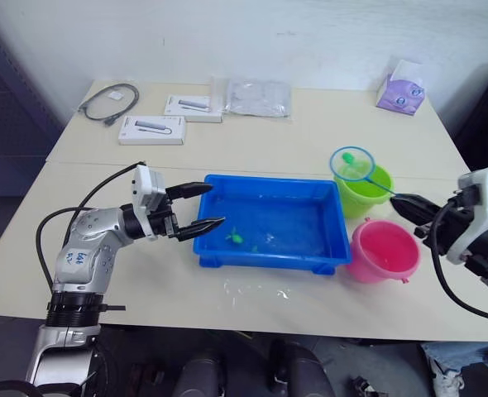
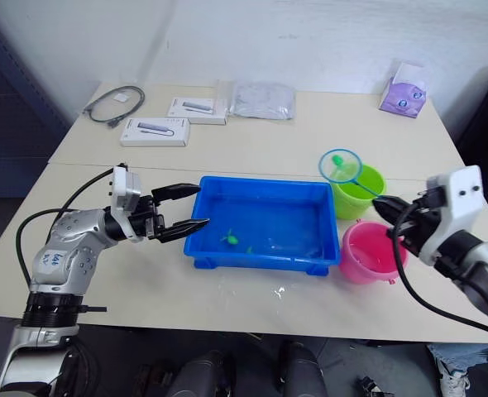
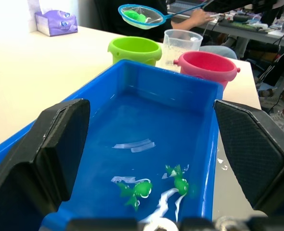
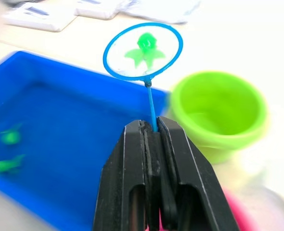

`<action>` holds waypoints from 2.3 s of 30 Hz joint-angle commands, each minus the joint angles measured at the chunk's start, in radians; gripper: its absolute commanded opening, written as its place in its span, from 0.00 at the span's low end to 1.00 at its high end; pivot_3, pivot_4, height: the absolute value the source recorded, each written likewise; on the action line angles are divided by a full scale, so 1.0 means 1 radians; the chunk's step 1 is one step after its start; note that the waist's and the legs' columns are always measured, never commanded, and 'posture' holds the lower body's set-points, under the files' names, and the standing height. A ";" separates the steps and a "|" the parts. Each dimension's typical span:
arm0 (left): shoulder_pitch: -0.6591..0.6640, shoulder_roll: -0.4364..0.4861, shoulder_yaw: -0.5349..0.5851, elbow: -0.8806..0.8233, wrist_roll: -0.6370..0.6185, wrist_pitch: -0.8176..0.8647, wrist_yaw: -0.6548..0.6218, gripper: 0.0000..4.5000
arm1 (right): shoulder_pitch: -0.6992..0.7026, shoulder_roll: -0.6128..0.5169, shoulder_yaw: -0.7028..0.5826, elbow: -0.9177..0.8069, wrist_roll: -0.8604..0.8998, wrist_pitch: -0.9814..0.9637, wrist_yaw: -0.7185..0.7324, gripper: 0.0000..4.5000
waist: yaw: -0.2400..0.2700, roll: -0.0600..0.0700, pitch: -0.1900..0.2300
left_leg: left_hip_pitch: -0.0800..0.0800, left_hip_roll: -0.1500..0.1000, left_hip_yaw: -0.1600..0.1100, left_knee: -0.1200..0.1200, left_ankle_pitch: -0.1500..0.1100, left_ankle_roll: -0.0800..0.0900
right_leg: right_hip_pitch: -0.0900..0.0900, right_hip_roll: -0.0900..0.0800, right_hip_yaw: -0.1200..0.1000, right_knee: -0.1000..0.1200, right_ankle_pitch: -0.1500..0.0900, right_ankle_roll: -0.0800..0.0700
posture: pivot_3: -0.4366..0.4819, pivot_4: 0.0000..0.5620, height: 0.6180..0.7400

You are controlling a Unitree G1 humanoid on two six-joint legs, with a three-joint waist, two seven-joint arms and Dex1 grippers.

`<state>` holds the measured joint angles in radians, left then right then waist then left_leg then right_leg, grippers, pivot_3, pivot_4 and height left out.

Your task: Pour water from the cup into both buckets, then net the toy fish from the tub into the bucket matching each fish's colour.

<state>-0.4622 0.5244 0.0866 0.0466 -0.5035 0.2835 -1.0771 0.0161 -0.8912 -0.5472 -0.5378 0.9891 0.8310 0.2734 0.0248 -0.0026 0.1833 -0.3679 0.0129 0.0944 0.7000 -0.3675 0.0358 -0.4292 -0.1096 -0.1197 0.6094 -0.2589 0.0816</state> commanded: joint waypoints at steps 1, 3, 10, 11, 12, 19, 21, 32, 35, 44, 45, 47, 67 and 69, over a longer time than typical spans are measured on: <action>-0.025 -0.014 -0.014 -0.005 -0.008 -0.006 -0.009 0.98 | 0.040 -0.052 0.029 0.083 -0.254 -0.183 0.102 0.00 | 0.000 0.000 0.000 | 0.000 0.000 0.000 0.000 0.000 0.000 | 0.000 0.000 0.000 0.000 0.000 0.000 | 0.48 0.27 1.00; -0.027 -0.023 -0.024 -0.002 -0.002 -0.013 -0.008 0.98 | 0.039 -0.066 0.075 0.133 -0.380 -0.275 0.116 0.00 | -0.001 0.000 0.000 | 0.000 -0.001 0.001 0.000 0.000 0.000 | 0.000 0.000 0.001 0.000 0.000 0.001 | 0.48 0.27 1.00; -0.007 -0.039 -0.036 -0.025 -0.001 -0.011 0.002 0.98 | -0.003 -0.074 0.213 0.277 -0.742 -0.569 0.127 0.00 | -0.004 0.000 0.000 | 0.001 -0.001 0.002 0.000 0.001 0.000 | 0.000 0.001 0.002 0.000 0.000 0.001 | 0.48 0.27 1.00; -0.005 -0.039 -0.037 -0.026 0.000 -0.012 0.002 0.98 | -0.011 -0.067 0.221 0.291 -0.770 -0.594 0.126 0.00 | -0.003 0.000 0.000 | 0.001 -0.001 0.002 0.000 0.001 0.000 | 0.000 0.001 0.002 0.001 0.000 0.001 | 0.48 0.27 1.00; -0.003 -0.039 -0.037 -0.027 -0.001 -0.012 0.002 0.98 | -0.020 -0.067 0.236 0.310 -0.815 -0.635 0.121 0.00 | -0.003 0.000 0.000 | 0.001 -0.001 0.002 0.000 0.001 0.000 | 0.000 0.001 0.002 0.001 0.000 0.001 | 0.48 0.27 1.00; -0.001 -0.041 -0.038 -0.025 0.006 -0.022 0.011 0.98 | -0.032 -0.174 0.325 0.410 -1.167 -0.912 0.095 0.00 | -0.001 0.000 0.000 | 0.001 -0.001 0.002 0.000 0.001 -0.001 | 0.000 0.000 0.002 0.000 0.000 0.001 | 0.48 0.27 1.00; -0.001 -0.041 -0.037 -0.024 0.008 -0.024 0.013 0.98 | -0.035 -0.194 0.330 0.438 -1.237 -0.961 0.072 0.00 | -0.001 0.000 0.000 | 0.001 -0.001 0.002 0.000 0.001 -0.001 | 0.000 0.000 0.002 0.000 0.000 0.001 | 0.48 0.27 1.00; -0.001 -0.036 -0.036 -0.021 0.011 -0.030 0.012 0.98 | -0.051 -0.234 0.308 0.536 -1.397 -1.129 0.032 0.00 | -0.004 0.000 0.000 | 0.002 0.000 0.002 0.000 0.002 -0.003 | 0.000 0.001 0.002 0.001 0.000 0.001 | 0.48 0.27 1.00; 0.002 -0.023 -0.028 -0.014 0.011 -0.035 0.002 0.98 | -0.075 -0.182 0.277 0.505 -1.247 -1.121 0.090 0.00 | -0.004 0.000 0.000 | 0.002 0.000 0.002 0.000 0.002 -0.003 | 0.000 0.001 0.002 0.001 0.000 0.001 | 0.48 0.27 1.00; 0.066 0.116 0.034 0.054 0.023 -0.125 -0.125 0.98 | -0.206 -0.113 0.369 0.183 -0.680 -0.774 0.499 0.00 | -0.016 0.002 0.001 | 0.002 0.002 0.000 0.000 0.003 -0.003 | 0.001 0.004 0.003 0.001 0.000 0.000 | 0.48 0.27 1.00; 0.075 0.133 0.037 0.062 0.028 -0.144 -0.142 0.98 | -0.213 -0.125 0.396 0.170 -0.686 -0.754 0.533 0.00 | -0.017 0.002 0.001 | 0.002 0.002 0.000 0.001 0.002 -0.003 | 0.001 0.004 0.003 0.001 0.000 0.000 | 0.48 0.27 1.00; 0.094 0.161 0.038 0.064 0.031 -0.167 -0.173 0.98 | -0.237 -0.160 0.465 0.191 -0.784 -0.789 0.579 0.00 | -0.015 0.002 0.001 | 0.002 0.002 0.000 0.001 0.002 -0.003 | 0.001 0.002 0.003 0.001 0.000 0.000 | 0.48 0.27 1.00; 0.072 0.279 -0.052 -0.067 0.067 0.023 -0.217 0.98 | -0.545 -0.053 0.797 0.524 -0.933 -0.922 0.993 0.00 | -0.026 0.002 0.001 | 0.001 0.000 0.001 0.001 0.001 -0.001 | 0.000 -0.001 -0.001 0.002 0.000 0.001 | 0.48 0.27 1.00; 0.062 0.282 -0.060 -0.064 0.072 0.029 -0.215 0.98 | -0.566 -0.032 0.801 0.549 -0.933 -0.915 1.008 0.00 | -0.026 0.002 0.001 | 0.001 -0.001 0.001 0.002 0.001 -0.001 | 0.000 -0.001 -0.003 0.002 0.000 0.001 | 0.48 0.27 1.00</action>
<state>-0.3885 0.7927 0.0247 0.0015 -0.4387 0.3086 -1.2907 -0.5311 -0.9280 0.2669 0.0064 0.0342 -0.0876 1.2565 -0.0015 -0.0004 0.1842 -0.3670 0.0121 0.0955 0.7022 -0.3660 0.0353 -0.4290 -0.1107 -0.1233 0.6116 -0.2584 0.0822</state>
